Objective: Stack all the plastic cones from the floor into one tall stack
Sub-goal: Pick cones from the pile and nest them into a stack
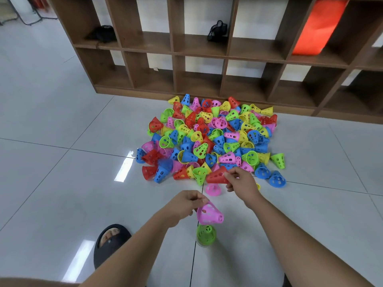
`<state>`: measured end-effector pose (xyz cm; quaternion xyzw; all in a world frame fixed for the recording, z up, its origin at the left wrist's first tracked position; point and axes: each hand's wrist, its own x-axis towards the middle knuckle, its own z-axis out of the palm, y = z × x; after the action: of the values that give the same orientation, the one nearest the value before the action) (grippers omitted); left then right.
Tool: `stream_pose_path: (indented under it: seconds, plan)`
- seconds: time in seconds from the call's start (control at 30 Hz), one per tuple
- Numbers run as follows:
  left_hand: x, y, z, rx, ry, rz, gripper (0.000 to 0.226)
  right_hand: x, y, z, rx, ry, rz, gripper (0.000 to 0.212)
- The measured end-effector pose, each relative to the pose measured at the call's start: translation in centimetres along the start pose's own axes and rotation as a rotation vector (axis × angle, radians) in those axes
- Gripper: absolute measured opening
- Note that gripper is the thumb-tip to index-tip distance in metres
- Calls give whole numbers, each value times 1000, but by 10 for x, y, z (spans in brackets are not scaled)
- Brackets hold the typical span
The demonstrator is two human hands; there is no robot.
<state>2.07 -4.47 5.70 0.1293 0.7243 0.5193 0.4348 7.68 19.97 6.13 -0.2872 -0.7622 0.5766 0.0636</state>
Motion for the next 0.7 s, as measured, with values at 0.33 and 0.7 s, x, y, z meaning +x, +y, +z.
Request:
stream_pose_path:
  seconds: [0.33, 0.7]
  plan:
    - [-4, -38, 34, 164, 61, -66, 14, -29, 16, -9, 358, -671, 491, 7]
    - [10, -73, 34, 180, 120, -144, 8, -46, 65, 13, 64, -883, 597, 13]
